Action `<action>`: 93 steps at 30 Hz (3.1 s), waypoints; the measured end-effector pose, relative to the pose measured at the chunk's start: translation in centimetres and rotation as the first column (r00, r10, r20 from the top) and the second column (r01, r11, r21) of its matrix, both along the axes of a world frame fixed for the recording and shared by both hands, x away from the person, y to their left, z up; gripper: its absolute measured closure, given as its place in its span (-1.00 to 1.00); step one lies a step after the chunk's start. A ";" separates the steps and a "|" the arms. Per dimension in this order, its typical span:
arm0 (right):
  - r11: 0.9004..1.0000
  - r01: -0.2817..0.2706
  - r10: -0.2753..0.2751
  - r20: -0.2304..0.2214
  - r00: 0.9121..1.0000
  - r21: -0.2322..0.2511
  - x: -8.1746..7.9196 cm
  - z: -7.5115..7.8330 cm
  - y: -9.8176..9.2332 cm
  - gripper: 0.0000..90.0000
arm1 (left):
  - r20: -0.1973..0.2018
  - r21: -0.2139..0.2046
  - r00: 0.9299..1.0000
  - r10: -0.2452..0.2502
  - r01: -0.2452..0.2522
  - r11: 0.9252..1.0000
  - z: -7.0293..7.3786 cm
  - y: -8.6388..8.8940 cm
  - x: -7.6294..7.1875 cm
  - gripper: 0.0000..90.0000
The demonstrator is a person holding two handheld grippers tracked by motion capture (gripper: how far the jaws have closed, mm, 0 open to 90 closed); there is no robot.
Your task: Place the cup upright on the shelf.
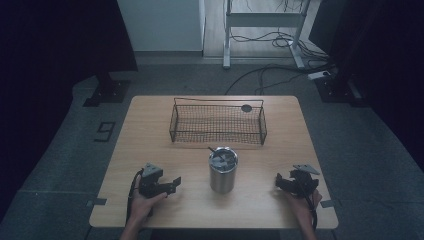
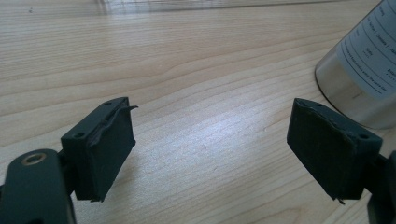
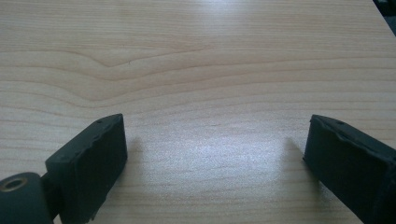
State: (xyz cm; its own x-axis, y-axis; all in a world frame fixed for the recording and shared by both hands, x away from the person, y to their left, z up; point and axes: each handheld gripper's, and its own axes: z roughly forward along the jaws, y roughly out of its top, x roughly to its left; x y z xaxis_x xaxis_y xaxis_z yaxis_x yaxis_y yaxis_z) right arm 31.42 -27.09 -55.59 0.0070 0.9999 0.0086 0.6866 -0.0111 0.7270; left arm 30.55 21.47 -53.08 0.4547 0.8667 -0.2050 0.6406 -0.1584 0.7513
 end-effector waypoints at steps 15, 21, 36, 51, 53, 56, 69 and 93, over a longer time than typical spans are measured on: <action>0.999 -0.041 0.041 0.004 0.999 0.002 0.0 0.0 -0.2 -0.83 | 0.008 0.016 1.000 0.026 -0.026 1.000 0.1 0.1 -0.1 -0.67; 0.999 -0.036 0.036 0.007 0.999 0.002 0.0 0.0 -0.2 -0.81 | 0.008 0.007 0.999 0.034 -0.034 0.999 0.1 0.3 -0.1 -0.67; 0.998 -0.056 0.056 0.010 0.998 0.002 -0.1 0.0 -0.4 -0.77 | 0.050 -0.010 0.998 0.044 -0.044 0.999 1.4 0.2 -0.6 -0.68; 0.999 -0.051 0.051 0.014 0.999 0.003 -0.2 0.1 -0.4 -0.74 | 0.104 -0.040 0.995 -0.012 0.016 0.999 4.1 -1.4 -1.3 -0.74; 0.999 -0.049 0.049 0.014 0.999 0.004 -0.2 0.1 -0.4 -0.73 | 0.107 -0.040 0.994 -0.028 0.033 0.999 4.3 -1.7 -1.4 -0.74; 0.999 -0.048 0.048 0.014 0.999 0.004 -0.2 0.1 -0.4 -0.73 | 0.107 -0.041 0.993 -0.041 0.046 0.998 4.5 -2.0 -1.4 -0.77; 0.999 -0.046 0.046 0.015 0.999 0.003 -0.2 0.1 -0.5 -0.72 | 0.128 -0.048 0.988 -0.087 0.094 0.994 5.5 -3.8 -1.6 -0.78; 0.999 -0.045 0.045 0.016 0.999 0.002 -0.1 0.1 -0.5 -0.71 | 0.148 -0.064 0.969 -0.197 0.208 0.976 6.3 -8.3 -1.7 -0.87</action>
